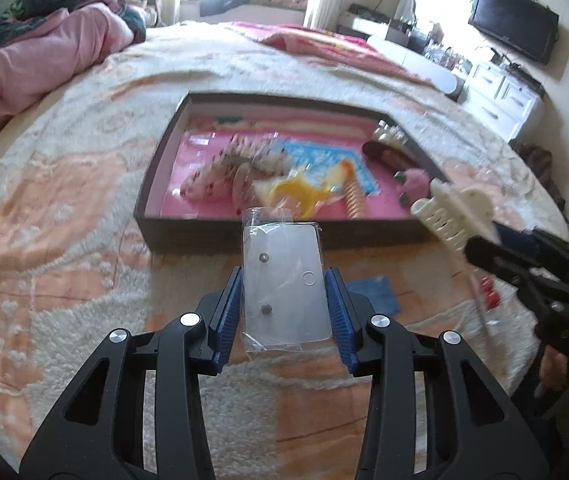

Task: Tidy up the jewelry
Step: 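Carry the earring card and white claw clip over the pink tray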

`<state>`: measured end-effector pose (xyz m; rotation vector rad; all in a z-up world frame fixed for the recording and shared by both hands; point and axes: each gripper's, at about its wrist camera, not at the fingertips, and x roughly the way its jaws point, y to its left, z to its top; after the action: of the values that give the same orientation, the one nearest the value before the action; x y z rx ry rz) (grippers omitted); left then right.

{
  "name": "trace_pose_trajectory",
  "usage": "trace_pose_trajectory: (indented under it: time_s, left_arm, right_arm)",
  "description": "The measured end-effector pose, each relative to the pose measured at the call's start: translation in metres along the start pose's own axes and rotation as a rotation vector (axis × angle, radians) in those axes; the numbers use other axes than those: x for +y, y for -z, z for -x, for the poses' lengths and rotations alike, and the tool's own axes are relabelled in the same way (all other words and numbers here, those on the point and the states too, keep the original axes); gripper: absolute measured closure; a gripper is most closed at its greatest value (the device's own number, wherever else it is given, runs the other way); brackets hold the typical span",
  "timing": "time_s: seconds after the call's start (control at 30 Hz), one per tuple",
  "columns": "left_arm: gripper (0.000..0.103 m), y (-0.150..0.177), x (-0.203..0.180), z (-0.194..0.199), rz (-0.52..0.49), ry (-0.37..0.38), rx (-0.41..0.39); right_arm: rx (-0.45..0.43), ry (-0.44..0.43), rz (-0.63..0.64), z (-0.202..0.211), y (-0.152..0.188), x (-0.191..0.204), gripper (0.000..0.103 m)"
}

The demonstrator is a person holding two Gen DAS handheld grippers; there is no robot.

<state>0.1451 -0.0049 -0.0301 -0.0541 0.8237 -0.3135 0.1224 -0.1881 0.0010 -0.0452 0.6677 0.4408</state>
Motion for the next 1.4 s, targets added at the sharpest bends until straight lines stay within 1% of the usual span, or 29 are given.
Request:
trace_pose_trajectory:
  time_s: [0.23, 0.4, 0.8, 1.13, 1.4]
  left_arm:
    - [0.070, -0.015, -0.013, 0.004, -0.017, 0.008, -0.038]
    - [0.070, -0.028, -0.020, 0.001, -0.033, 0.014, -0.054]
    - [0.070, -0.053, -0.039, -0.020, -0.071, 0.027, -0.067]
    - [0.070, -0.061, -0.032, -0.046, -0.064, 0.014, -0.046]
    - [0.070, -0.064, -0.023, -0.063, -0.052, -0.009, -0.031]
  right_arm:
    - [-0.021, 0.010, -0.021, 0.005, -0.007, -0.010, 0.069]
    - [-0.043, 0.039, -0.035, 0.007, -0.014, -0.020, 0.069]
    - [-0.058, 0.099, -0.070, 0.000, -0.027, -0.043, 0.069]
    - [-0.046, 0.131, -0.074, -0.014, -0.038, -0.057, 0.069]
    - [-0.013, 0.145, -0.066, -0.032, -0.046, -0.066, 0.069]
